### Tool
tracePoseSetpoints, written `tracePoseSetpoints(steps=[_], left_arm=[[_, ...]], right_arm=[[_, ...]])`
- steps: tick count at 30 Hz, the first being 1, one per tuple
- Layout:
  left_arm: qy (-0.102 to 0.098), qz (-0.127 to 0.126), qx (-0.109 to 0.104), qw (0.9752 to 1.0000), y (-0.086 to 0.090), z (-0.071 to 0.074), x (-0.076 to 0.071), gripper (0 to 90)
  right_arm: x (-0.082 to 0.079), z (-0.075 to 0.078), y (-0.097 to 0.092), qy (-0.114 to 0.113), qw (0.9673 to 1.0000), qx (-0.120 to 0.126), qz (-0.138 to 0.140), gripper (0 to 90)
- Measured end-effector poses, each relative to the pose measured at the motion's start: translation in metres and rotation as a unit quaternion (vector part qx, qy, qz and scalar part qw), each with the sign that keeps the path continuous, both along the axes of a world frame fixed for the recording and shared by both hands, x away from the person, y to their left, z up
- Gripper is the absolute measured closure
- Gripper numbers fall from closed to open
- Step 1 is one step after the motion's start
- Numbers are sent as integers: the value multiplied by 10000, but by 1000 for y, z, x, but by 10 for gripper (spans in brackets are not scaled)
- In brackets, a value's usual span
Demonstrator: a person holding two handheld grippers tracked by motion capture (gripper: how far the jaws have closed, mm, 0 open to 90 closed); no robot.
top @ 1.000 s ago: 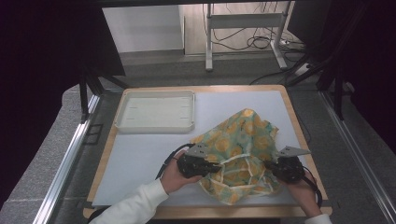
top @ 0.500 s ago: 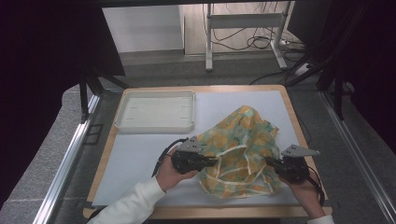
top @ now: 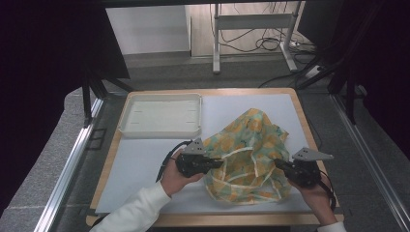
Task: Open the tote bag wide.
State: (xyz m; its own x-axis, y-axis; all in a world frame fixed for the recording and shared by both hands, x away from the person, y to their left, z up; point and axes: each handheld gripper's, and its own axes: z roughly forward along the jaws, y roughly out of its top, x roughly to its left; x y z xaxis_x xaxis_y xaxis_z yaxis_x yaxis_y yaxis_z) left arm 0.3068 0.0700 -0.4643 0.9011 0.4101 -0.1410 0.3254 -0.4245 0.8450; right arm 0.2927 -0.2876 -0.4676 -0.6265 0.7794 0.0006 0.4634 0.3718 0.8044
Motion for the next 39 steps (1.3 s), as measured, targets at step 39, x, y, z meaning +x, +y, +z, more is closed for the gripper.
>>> tracePoseSetpoints(steps=[39], left_arm=[[55, 323, 122, 9994, 8, 12, 22, 873]], right_arm=[[14, 28, 4, -220, 9997, 101, 13, 887]])
